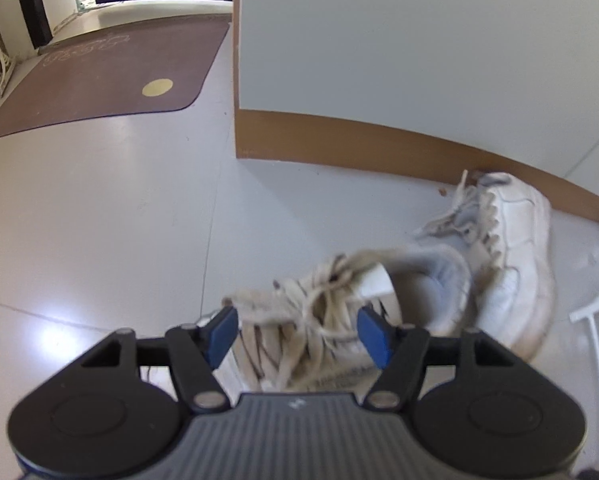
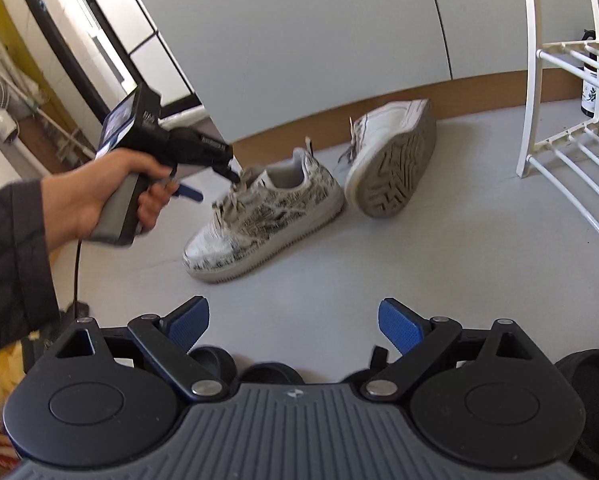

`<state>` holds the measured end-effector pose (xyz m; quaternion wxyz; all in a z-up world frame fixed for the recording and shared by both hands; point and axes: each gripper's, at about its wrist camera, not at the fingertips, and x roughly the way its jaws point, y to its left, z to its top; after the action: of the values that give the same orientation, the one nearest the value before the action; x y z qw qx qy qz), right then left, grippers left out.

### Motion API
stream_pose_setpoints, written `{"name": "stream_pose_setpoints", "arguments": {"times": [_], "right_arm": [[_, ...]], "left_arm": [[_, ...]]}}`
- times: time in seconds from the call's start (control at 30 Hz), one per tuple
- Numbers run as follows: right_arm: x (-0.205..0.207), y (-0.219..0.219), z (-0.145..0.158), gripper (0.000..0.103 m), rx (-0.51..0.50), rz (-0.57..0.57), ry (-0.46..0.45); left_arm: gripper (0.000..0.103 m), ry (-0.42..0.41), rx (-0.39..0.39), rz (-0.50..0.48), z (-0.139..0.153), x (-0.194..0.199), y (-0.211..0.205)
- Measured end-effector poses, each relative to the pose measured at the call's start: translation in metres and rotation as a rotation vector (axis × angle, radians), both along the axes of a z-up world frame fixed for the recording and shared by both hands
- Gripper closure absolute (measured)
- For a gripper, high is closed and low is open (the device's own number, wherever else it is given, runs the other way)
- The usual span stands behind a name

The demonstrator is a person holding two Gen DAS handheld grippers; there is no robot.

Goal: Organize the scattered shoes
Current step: 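Move the left tool to the white patterned sneaker and grasp its collar, then lift the white sneaker with the left gripper toward the right gripper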

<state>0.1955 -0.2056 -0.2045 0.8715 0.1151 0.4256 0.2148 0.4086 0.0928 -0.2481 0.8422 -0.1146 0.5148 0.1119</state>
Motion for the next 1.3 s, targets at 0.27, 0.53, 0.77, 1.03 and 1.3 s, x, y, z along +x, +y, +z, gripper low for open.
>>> {"name": "stream_pose_setpoints", "arguments": {"times": [0.27,0.53,0.77,1.03,1.3], "right_arm": [[0.0,-0.003,-0.012,0.008,-0.022,0.003,0.028],[-0.004,0.004,-0.02,0.008,-0.04,0.019,0.045],[-0.008,0.009,-0.022,0.008,-0.041,0.022,0.062],[-0.014,0.016,-0.023,0.008,-0.047,0.033,0.073],[-0.011,0.02,-0.024,0.008,-0.041,0.013,0.074]], "left_arm": [[0.034,0.005,0.051,-0.024,-0.027,0.013,0.004],[0.07,-0.042,0.061,-0.107,-0.032,0.006,-0.005],[0.078,-0.066,0.061,-0.205,-0.032,-0.008,-0.008],[0.079,-0.082,0.044,-0.355,-0.035,-0.024,-0.025],[0.068,-0.053,-0.005,-0.351,-0.033,-0.038,-0.033]]}}
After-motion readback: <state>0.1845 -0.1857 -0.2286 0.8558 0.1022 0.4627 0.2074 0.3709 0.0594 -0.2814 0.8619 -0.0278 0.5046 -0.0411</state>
